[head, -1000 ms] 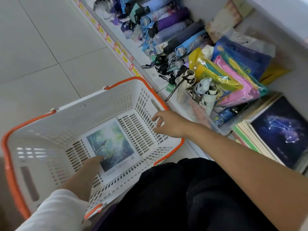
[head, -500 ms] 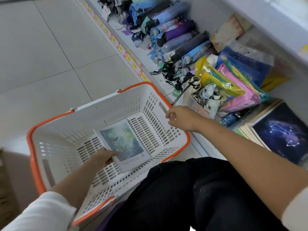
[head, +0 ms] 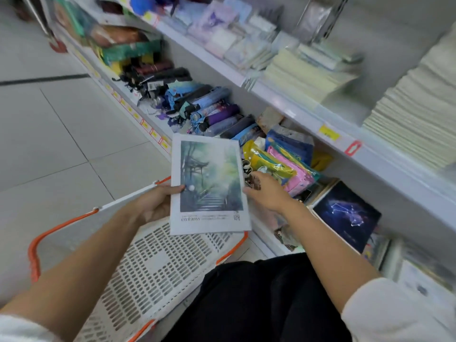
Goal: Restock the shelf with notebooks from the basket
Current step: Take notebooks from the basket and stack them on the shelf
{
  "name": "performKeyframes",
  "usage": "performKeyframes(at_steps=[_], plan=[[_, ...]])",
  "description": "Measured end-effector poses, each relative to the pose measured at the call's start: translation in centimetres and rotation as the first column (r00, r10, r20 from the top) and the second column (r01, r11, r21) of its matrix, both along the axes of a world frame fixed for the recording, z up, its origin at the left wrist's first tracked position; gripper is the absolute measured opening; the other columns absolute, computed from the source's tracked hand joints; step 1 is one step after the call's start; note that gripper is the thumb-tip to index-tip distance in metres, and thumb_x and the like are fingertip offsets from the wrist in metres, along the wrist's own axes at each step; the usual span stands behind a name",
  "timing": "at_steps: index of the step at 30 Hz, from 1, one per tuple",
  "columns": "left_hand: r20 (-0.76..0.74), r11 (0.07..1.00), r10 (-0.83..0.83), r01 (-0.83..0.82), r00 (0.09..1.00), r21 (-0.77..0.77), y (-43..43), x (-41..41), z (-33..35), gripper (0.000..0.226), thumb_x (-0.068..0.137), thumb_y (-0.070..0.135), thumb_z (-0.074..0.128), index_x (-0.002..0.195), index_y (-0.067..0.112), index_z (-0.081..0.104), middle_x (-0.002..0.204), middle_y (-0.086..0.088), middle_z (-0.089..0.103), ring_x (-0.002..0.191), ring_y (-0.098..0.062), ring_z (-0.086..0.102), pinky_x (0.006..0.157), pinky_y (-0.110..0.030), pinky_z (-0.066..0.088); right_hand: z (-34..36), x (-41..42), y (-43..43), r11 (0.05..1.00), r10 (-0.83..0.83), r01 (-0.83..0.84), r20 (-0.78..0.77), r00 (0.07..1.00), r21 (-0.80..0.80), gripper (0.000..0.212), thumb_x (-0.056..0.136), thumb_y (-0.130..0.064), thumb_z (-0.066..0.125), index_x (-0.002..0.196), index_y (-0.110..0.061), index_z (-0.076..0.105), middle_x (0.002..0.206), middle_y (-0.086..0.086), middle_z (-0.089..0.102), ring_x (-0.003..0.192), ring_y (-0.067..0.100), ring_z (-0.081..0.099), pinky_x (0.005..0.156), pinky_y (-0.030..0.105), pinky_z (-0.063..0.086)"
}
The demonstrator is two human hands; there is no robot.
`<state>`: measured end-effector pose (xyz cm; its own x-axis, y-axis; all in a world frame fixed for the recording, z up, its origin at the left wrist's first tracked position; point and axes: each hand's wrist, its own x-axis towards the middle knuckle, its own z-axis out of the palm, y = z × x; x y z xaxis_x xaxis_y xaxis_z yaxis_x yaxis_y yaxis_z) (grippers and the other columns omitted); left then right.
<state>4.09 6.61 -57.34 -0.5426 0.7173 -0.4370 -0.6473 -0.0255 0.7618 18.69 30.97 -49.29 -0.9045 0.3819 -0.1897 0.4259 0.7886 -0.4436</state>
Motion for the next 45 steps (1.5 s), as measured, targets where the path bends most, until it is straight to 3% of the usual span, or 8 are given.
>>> performKeyframes(at_steps=[5,9,16,26,34,37,41,45], plan=[[-0.107,0.993,-0.008,0.021,0.994,0.120,4.2,0.7,8.4,0.024,0.093,0.012,0.052,0.115,0.010,0.059,0.108,-0.014,0.065,0.092,-0.027,0.066,0.092,-0.047,0.052,3.5,2.7,-0.4,0.906,-0.276,0.207,-0.145,0.950,-0.368,0.034,0.097,-0.045,0.049,0.117,-0.019,0.060,0.104,-0.001,0.067,0.082,0.010,0.059,0.076,0.030,0.049],[-0.203,0.985,0.015,0.020,0.979,0.169,8.7,3.0,15.2,0.016,0.100,0.017,0.046,0.107,0.015,0.060,0.091,-0.007,0.071,0.079,-0.023,0.068,0.070,-0.039,0.059,8.4,4.7,1.0,0.874,-0.445,0.292,-0.398,0.802,-0.389,0.023,0.095,-0.033,0.055,0.109,-0.016,0.062,0.105,0.005,0.069,0.086,0.018,0.065,0.072,0.032,0.050],[-0.285,0.966,0.011,0.063,0.959,0.252,17.0,7.7,26.0,0.015,0.098,0.020,0.051,0.111,0.015,0.057,0.097,-0.011,0.067,0.076,-0.024,0.067,0.062,-0.039,0.060,19.1,11.9,5.0,0.860,-0.507,0.249,-0.691,0.515,-0.446,0.025,0.090,-0.016,0.062,0.112,-0.027,0.065,0.110,-0.001,0.070,0.099,0.021,0.067,0.085,0.037,0.055],[-0.471,0.934,-0.200,0.313,0.859,0.174,27.7,15.9,37.7,0.022,0.100,0.023,0.048,0.115,0.010,0.058,0.078,-0.008,0.071,0.056,-0.020,0.069,0.049,-0.035,0.058,27.2,20.8,12.6,0.633,-0.774,0.257,-0.595,0.217,-0.730,0.021,0.093,-0.011,0.059,0.111,-0.019,0.066,0.094,0.003,0.071,0.075,0.020,0.066,0.066,0.033,0.054],[-0.582,0.904,-0.167,0.359,0.796,0.231,33.8,17.2,39.8,0.059,0.082,0.004,0.070,0.136,0.011,0.046,0.132,-0.007,0.051,0.107,-0.025,0.063,0.073,-0.025,0.056,30.7,21.8,19.0,0.487,-0.867,0.178,-0.498,-0.024,-0.855,0.012,0.083,-0.012,0.060,0.093,-0.013,0.053,0.073,0.006,0.053,0.049,0.014,0.054,0.036,0.015,0.037],[-0.687,0.923,-0.020,0.277,0.727,0.266,35.6,16.8,39.3,0.072,0.072,0.005,0.080,0.137,0.014,0.049,0.133,0.001,0.049,0.112,-0.021,0.061,0.067,-0.013,0.053,31.1,21.6,21.3,0.519,-0.849,0.157,-0.528,-0.026,-0.840,0.023,0.062,-0.025,0.054,0.083,-0.018,0.047,0.079,0.003,0.046,0.067,0.019,0.049,0.060,0.031,0.047],[-0.766,0.941,0.265,0.019,0.586,0.339,38.7,15.7,38.4,0.058,0.067,0.029,0.086,0.119,0.013,0.066,0.115,0.003,0.065,0.107,-0.010,0.060,0.088,-0.020,0.047,30.2,21.0,23.8,0.585,-0.807,0.136,-0.591,-0.004,-0.800,0.010,0.093,-0.029,0.050,0.088,-0.024,0.058,0.102,-0.002,0.060,0.089,0.017,0.054,0.075,0.024,0.042],[-0.828,0.933,0.357,-0.128,0.432,0.335,41.6,13.8,38.3,0.033,0.071,0.041,0.081,0.097,0.024,0.071,0.101,0.002,0.067,0.094,-0.014,0.060,0.077,-0.024,0.048,28.3,20.0,25.8,0.678,-0.720,0.357,-0.679,0.146,-0.643,0.068,0.076,-0.061,0.065,0.132,-0.022,0.054,0.127,-0.008,0.055,0.115,0.014,0.048,0.098,0.029,0.033]])
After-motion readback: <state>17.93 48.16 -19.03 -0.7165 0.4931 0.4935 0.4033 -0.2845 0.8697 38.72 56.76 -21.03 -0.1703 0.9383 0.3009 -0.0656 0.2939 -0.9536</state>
